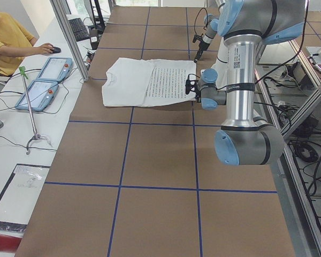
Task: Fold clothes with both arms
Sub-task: 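Lower both grippers and pinch the two hem corners nearest the robot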
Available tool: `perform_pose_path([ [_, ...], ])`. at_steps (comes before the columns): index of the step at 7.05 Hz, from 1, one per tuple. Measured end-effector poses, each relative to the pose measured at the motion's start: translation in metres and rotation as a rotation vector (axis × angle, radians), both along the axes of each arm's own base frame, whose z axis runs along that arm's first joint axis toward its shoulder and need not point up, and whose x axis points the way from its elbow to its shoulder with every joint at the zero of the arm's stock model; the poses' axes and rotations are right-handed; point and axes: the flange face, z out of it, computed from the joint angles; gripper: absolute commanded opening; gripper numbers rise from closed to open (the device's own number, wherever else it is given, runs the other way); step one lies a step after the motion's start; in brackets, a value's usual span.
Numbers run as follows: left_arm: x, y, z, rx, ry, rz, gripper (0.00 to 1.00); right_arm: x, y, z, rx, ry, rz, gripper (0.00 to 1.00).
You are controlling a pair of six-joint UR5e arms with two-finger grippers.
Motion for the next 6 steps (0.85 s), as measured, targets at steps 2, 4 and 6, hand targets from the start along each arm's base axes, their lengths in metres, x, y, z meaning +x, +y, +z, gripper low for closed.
perform_pose_path([
  [2,-0.0002,0.0001,-0.0001,0.0,0.001,0.001,0.0,-0.0007,0.001,0.0016,0.004,0.015,-0.001,0.51],
  [4,-0.0003,0.0002,0.0,0.0,0.002,0.001,0.0,-0.0012,0.0023,0.0015,0.005,0.017,-0.003,0.51],
  [6,-0.0005,0.0,0.0,0.001,0.002,0.001,0.0,-0.0072,0.0035,-0.0062,0.007,0.02,-0.003,0.51],
])
